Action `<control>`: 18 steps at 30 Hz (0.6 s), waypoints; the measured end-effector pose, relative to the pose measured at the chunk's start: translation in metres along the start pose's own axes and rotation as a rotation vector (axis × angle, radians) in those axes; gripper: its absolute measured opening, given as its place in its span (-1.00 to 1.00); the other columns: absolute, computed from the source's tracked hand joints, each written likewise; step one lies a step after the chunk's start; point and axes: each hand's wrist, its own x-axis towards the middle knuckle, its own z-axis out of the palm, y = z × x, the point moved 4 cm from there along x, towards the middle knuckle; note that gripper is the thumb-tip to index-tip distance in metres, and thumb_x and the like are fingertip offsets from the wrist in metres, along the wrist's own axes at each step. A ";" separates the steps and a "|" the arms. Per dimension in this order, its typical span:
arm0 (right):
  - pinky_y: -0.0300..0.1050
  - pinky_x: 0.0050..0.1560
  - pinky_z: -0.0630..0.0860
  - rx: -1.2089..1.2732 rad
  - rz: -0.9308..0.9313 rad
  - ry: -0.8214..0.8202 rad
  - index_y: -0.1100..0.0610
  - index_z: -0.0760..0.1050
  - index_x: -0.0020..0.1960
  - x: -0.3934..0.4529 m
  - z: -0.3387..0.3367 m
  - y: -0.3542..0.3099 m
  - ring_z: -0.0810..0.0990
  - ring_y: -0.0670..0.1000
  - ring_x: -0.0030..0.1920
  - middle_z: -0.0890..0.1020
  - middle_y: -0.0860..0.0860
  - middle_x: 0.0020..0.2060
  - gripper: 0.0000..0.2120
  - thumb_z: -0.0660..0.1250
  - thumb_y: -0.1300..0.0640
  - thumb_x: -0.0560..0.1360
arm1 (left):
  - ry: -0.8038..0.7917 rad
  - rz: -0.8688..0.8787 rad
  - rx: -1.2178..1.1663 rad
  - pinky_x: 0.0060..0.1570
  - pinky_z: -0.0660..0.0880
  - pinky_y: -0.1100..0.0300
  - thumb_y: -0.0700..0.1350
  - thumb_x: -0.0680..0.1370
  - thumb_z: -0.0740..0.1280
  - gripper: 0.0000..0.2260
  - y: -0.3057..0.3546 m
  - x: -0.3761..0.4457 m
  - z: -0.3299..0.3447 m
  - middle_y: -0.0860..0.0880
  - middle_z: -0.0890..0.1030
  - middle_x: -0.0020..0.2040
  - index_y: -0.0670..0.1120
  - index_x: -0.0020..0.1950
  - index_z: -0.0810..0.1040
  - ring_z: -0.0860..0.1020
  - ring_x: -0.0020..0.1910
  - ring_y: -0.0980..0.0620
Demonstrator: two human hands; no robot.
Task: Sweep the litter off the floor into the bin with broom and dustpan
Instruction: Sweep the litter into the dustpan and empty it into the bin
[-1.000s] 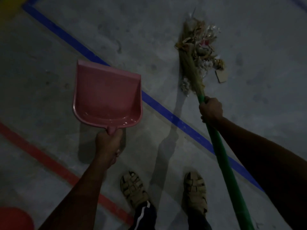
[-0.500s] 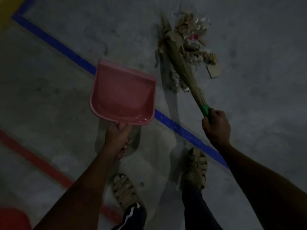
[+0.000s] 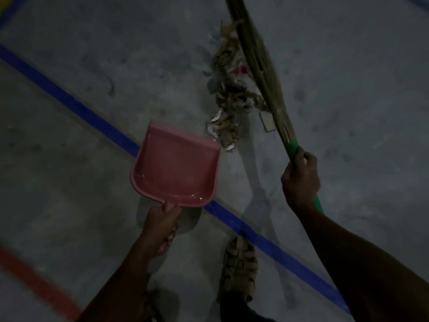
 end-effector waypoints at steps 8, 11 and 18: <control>0.14 -0.05 0.40 -0.174 0.107 -0.066 0.13 0.23 0.53 0.048 0.037 0.041 0.43 0.29 0.18 0.37 0.21 0.34 -0.34 0.35 0.27 0.48 | -0.165 -0.077 0.098 -0.48 0.16 0.32 0.02 0.60 0.38 -0.76 -0.048 0.041 0.041 -0.09 0.34 -0.47 -0.08 -0.16 0.47 0.27 -0.58 0.08; 0.14 0.00 0.37 -0.168 0.116 -0.058 0.10 0.22 0.54 0.057 0.051 0.048 0.40 0.28 0.20 0.34 0.19 0.36 -0.33 0.33 0.29 0.47 | -0.136 -0.096 0.103 -0.51 0.15 0.34 0.01 0.61 0.37 -0.76 -0.069 0.054 0.045 -0.09 0.34 -0.48 -0.12 -0.15 0.48 0.26 -0.60 0.07; 0.18 0.02 0.43 -0.168 0.134 -0.160 0.12 0.26 0.50 0.051 0.092 0.060 0.44 0.28 0.15 0.35 0.14 0.34 -0.36 0.32 0.30 0.45 | -0.156 -0.077 0.111 -0.53 0.21 0.32 0.00 0.58 0.40 -0.75 -0.084 0.086 0.057 -0.06 0.39 -0.46 -0.20 -0.04 0.55 0.31 -0.56 0.07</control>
